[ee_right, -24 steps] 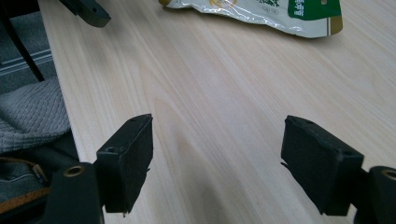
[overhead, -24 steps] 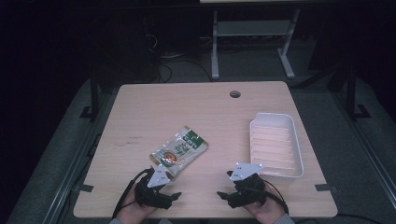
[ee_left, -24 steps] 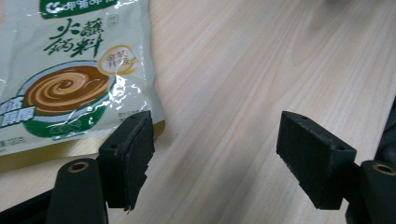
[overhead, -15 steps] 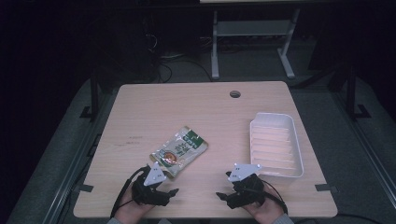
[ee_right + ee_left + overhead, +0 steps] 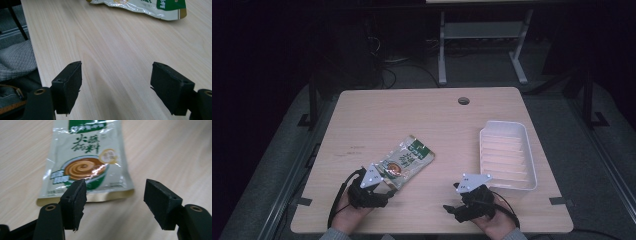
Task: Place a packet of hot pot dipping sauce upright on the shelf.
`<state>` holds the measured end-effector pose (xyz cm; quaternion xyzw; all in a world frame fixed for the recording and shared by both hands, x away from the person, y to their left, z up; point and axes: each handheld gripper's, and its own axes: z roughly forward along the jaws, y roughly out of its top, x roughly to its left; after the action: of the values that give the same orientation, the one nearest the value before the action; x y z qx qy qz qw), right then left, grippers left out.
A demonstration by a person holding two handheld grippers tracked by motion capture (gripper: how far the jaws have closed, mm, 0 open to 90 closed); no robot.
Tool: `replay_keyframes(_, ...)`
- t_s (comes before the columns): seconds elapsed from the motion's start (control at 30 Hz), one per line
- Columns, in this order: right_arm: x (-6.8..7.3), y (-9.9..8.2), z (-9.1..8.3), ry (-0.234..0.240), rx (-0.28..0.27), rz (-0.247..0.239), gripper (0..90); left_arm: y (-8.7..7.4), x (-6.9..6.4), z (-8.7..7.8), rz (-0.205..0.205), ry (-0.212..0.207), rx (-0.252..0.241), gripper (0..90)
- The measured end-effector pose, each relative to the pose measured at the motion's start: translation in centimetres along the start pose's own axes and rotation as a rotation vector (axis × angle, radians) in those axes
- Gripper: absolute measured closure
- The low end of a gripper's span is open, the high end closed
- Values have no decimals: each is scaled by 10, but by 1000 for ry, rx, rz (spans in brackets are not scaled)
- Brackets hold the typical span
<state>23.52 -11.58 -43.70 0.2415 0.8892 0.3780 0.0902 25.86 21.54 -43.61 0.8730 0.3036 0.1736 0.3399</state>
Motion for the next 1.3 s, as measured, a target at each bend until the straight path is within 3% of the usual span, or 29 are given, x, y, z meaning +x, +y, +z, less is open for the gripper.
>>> replay_keyframes(0.17,0,14,2,4,-6,-5,243,0,12,6,-41,11,9,404)
replay_keyframes(0.23,0,27,6,25,4,-2,243,-1,19,7,-85,12,13,418)
replay_keyframes(0.37,0,43,13,22,27,-30,248,4,29,8,-114,30,-2,429)
replay_keyframes(0.5,-8,62,22,28,27,-12,249,9,35,13,-127,41,-1,451)
replay_keyframes(0.57,-13,71,24,27,26,-4,249,9,37,17,-139,25,13,485)
replay_keyframes(0.77,-29,106,35,22,47,24,248,10,32,22,-111,11,54,542)
replay_keyframes(1.0,-54,140,60,29,116,57,249,7,34,28,-119,-3,100,546)
replay_keyframes(1.1,-64,149,70,50,132,102,248,6,36,29,-120,-5,109,547)
replay_keyframes(1.2,-74,157,81,25,169,100,248,5,36,31,-97,9,131,544)
replay_keyframes(1.3,-87,159,92,25,196,160,249,5,35,32,-95,10,134,548)
